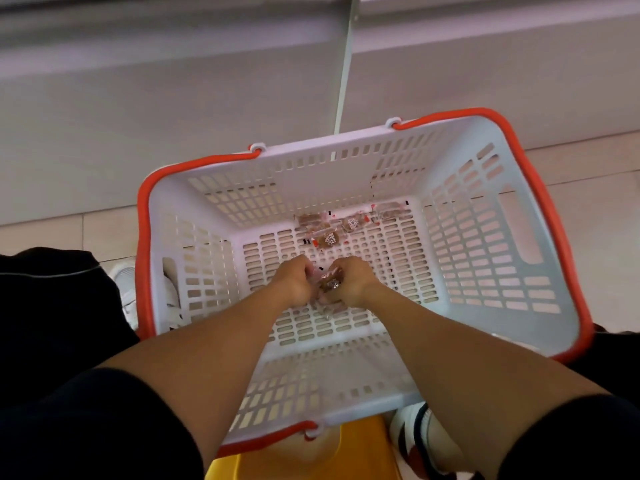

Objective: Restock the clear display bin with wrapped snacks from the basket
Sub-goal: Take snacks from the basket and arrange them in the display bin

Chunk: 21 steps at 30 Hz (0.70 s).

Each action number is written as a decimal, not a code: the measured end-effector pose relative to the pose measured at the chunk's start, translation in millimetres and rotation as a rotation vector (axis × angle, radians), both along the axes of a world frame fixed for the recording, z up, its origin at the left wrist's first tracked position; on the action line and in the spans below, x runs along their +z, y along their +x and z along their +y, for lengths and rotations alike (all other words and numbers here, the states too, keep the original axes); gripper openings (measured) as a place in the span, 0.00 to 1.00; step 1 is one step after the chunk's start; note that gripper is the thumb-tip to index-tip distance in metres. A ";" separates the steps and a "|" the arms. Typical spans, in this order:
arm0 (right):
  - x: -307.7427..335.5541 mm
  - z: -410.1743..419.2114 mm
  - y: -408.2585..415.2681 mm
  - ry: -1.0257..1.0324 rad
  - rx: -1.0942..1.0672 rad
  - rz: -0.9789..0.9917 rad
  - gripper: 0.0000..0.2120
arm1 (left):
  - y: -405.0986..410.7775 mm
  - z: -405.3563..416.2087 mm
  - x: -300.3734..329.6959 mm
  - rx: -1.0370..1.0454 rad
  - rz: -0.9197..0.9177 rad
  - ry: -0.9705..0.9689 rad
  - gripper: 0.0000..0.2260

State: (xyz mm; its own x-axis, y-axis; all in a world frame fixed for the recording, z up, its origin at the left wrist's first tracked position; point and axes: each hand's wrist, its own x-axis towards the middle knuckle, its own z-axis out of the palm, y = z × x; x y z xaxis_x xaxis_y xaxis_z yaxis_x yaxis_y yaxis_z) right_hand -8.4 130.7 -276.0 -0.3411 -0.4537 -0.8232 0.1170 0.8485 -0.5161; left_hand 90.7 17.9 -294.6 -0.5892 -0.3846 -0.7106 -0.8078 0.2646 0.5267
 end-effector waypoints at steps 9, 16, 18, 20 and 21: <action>41.4 8.5 -33.6 -0.119 -0.258 -0.469 0.31 | 19.5 -22.0 32.2 0.720 0.023 0.698 0.25; 123.7 -8.9 -45.2 -0.279 0.071 -0.083 0.11 | 10.8 -34.7 102.7 0.693 0.318 0.883 0.10; 153.2 -10.6 -48.8 -0.354 0.128 -0.021 0.08 | 8.0 -35.8 134.5 0.554 0.369 0.789 0.09; 184.2 -9.9 -55.0 -0.443 0.133 -0.046 0.12 | 6.8 -36.9 169.7 0.404 0.403 0.695 0.12; 201.2 -9.4 -58.3 -0.482 0.131 -0.058 0.15 | 6.1 -38.0 188.4 0.341 0.405 0.681 0.16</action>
